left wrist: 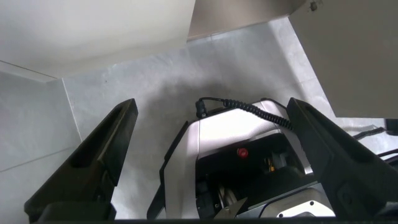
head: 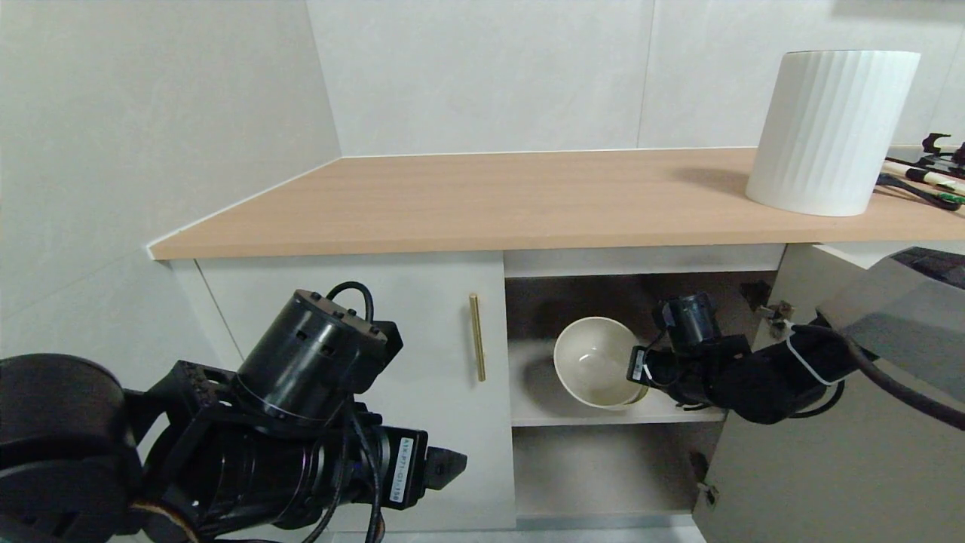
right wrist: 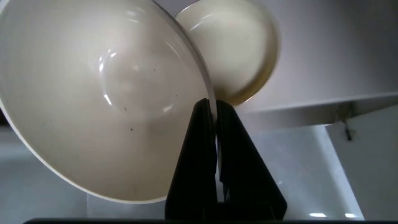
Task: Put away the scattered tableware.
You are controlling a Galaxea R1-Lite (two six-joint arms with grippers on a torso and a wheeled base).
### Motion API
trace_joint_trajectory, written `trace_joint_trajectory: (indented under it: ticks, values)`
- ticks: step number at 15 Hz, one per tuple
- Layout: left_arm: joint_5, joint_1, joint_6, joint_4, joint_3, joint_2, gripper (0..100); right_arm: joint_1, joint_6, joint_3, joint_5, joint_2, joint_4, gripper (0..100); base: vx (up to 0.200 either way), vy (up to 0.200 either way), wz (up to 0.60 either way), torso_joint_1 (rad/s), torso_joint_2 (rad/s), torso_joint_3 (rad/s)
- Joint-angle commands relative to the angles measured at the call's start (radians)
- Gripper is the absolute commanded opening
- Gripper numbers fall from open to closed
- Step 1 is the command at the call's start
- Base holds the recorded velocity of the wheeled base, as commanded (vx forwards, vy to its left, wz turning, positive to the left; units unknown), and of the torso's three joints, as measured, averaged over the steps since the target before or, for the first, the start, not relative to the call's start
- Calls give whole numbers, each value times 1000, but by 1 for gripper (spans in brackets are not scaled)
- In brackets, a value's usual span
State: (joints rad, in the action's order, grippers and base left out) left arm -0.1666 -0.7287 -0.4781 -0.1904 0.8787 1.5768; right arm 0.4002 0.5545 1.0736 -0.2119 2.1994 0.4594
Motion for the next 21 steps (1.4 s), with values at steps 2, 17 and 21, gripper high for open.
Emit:
trace_joint_trajectory:
  ticks: [2,17,21]
  values:
    - [-1,0,-1,0,-1,2,100,-20,5,17,0,23,1,0,0,0,0,0,0,0]
    - [-2,0,-1,0,-4,-1,100,-78,-7,91,-41,135,1,0,0,0,0,0,0,0]
    - [-2,0,-1,-1,-4,-1,100,-80,-8,104,-41,148,-4,0,0,0,0,0,0,0]
